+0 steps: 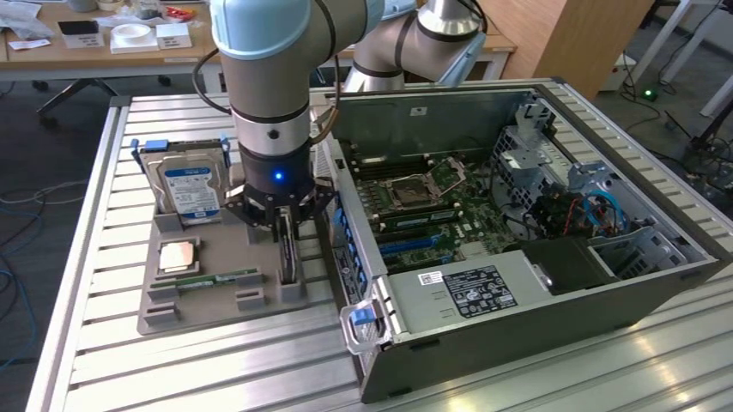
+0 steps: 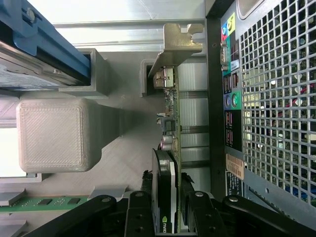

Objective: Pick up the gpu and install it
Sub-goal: 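Pick up the gpu and move the gpu toward the slot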

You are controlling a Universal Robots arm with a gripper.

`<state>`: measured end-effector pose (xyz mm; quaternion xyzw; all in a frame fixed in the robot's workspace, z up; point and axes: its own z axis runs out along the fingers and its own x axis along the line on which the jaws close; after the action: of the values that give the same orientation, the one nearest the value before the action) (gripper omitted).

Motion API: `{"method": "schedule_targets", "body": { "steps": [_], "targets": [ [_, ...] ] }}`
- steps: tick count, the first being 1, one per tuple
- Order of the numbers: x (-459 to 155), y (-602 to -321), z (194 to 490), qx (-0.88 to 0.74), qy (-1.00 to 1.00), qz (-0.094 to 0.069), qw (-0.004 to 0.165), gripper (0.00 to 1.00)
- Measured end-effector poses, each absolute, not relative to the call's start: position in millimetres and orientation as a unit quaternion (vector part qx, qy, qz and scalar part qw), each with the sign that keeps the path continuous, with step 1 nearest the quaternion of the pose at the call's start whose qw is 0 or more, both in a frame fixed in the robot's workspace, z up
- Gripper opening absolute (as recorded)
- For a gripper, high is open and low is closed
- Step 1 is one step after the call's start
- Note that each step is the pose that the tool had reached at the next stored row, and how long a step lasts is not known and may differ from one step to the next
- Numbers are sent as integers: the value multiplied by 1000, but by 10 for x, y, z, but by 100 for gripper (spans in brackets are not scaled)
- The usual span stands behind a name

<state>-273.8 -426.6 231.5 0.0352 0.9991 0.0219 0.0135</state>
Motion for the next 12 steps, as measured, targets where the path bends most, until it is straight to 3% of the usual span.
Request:
{"method": "schedule_targets", "body": {
  "steps": [5,6,12],
  "targets": [
    [-2739,-4265,2315,35,999,22,13,33],
    [-2739,-4266,2315,35,999,22,13,27],
    [-2739,-4266,2315,35,999,22,13,27]
  ]
}}
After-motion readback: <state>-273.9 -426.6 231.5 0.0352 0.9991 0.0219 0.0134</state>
